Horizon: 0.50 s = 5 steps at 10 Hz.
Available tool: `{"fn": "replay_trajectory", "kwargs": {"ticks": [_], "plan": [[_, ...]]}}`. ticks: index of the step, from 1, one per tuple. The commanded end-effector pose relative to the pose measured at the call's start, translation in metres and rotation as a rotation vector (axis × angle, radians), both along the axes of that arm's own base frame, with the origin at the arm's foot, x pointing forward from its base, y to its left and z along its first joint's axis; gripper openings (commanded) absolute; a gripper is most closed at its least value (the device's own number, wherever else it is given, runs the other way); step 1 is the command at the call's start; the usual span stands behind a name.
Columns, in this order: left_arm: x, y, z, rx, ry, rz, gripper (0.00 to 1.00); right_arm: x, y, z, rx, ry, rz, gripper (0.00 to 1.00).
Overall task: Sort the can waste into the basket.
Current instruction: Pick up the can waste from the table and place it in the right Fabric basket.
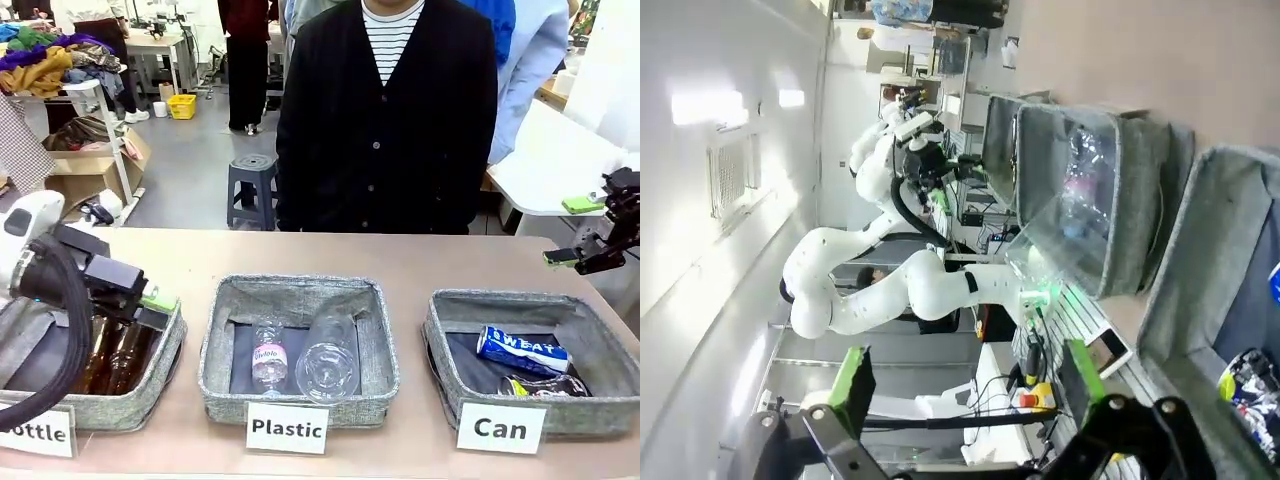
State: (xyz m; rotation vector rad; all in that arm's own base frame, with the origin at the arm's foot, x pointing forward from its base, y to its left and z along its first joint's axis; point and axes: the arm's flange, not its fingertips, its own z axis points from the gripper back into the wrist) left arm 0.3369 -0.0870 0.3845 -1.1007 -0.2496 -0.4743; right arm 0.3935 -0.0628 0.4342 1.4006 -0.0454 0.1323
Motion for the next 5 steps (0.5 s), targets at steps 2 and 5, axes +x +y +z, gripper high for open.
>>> {"fn": "replay_trajectory", "kwargs": {"ticks": [2,5], "plan": [[-0.0033,-0.0115,0.0061,0.026,-0.013,-0.077,1.0,0.0033,0.0008,0.0056,0.002,-0.041,-0.043,1.0],[-0.0033,-0.0115,0.0061,0.026,-0.013,-0.077,1.0,0.0033,0.0008,0.0056,0.002,-0.041,-0.043,1.0]]}}
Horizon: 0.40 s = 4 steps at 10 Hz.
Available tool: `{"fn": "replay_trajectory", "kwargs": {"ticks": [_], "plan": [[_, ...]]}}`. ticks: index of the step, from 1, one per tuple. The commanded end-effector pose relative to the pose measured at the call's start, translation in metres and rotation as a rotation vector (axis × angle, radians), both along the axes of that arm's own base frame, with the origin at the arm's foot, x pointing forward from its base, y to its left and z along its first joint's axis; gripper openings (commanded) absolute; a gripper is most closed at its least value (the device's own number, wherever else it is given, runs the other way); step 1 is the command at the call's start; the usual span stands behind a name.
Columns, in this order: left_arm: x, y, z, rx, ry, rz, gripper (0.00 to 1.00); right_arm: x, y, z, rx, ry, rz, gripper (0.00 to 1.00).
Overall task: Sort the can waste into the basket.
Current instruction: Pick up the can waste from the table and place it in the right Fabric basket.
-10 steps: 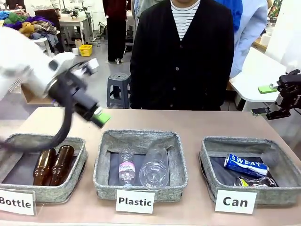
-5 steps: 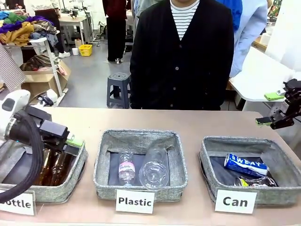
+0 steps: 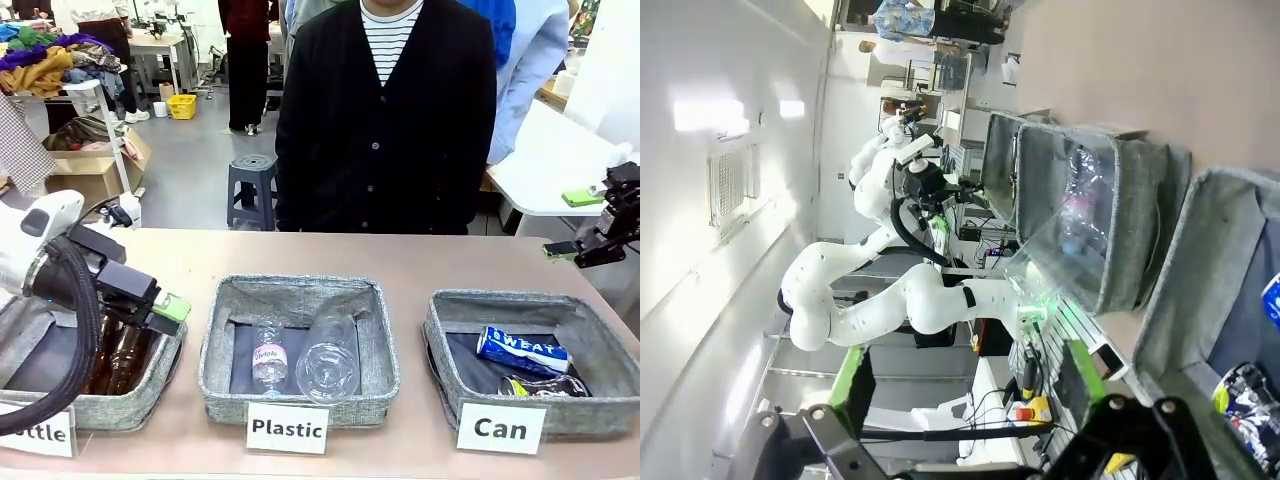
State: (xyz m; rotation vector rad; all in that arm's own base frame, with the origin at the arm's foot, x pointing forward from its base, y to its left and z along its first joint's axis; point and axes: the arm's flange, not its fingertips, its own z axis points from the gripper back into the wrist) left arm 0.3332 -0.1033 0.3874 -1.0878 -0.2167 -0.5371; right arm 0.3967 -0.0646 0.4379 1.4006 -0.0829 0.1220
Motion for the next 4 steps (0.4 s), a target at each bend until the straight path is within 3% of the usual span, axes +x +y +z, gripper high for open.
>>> {"fn": "replay_trajectory", "kwargs": {"ticks": [1,4], "plan": [[0.0004,0.0047,0.0032,0.004,-0.004,-0.013,1.0,0.0,0.0026,0.0019,-0.001,-0.021,-0.014,1.0],[0.0004,0.0047,0.0032,0.004,-0.004,-0.013,1.0,0.0,0.0026,0.0019,-0.001,-0.021,-0.014,1.0]]}}
